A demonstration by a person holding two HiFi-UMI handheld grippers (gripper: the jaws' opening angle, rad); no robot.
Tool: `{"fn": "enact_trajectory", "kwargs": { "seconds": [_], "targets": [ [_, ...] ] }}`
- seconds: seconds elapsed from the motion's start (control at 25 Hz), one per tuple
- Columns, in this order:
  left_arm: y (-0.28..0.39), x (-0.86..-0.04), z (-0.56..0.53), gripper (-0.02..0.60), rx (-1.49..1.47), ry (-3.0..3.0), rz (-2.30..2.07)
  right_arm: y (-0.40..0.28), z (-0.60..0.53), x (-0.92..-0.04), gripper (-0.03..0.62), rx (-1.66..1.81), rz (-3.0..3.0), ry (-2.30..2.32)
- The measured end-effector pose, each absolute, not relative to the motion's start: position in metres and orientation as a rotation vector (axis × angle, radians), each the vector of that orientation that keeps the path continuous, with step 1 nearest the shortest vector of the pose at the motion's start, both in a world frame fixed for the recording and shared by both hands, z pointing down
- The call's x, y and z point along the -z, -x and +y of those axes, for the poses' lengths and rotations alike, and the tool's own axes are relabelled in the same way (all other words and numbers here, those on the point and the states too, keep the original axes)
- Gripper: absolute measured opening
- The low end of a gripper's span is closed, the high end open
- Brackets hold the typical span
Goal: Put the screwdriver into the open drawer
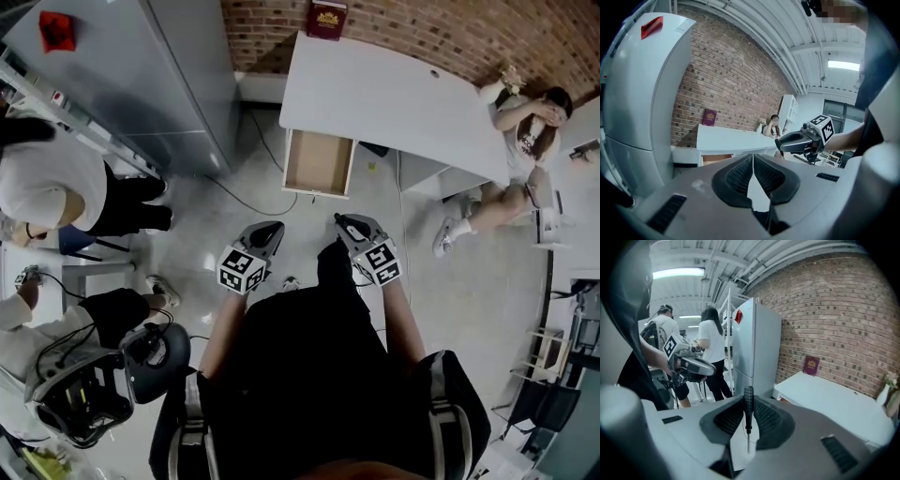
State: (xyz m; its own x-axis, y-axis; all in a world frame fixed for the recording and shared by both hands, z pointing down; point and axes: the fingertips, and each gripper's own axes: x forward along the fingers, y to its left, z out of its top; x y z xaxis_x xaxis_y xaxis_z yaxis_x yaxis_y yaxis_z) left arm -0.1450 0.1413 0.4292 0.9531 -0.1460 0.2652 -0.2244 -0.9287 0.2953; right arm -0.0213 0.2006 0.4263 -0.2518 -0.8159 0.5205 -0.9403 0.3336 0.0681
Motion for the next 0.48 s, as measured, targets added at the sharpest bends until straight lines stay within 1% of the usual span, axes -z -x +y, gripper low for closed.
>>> {"fn": "enact_trajectory", "kwargs": {
  "seconds": [0.48],
  "targets": [
    [0.124, -0.422, 0.125, 0.02, -0.373, -2.777, -0.327, 0.002, 0.174, -0.432, 0.121, -0.359, -2.19, -1.451]
  ]
}}
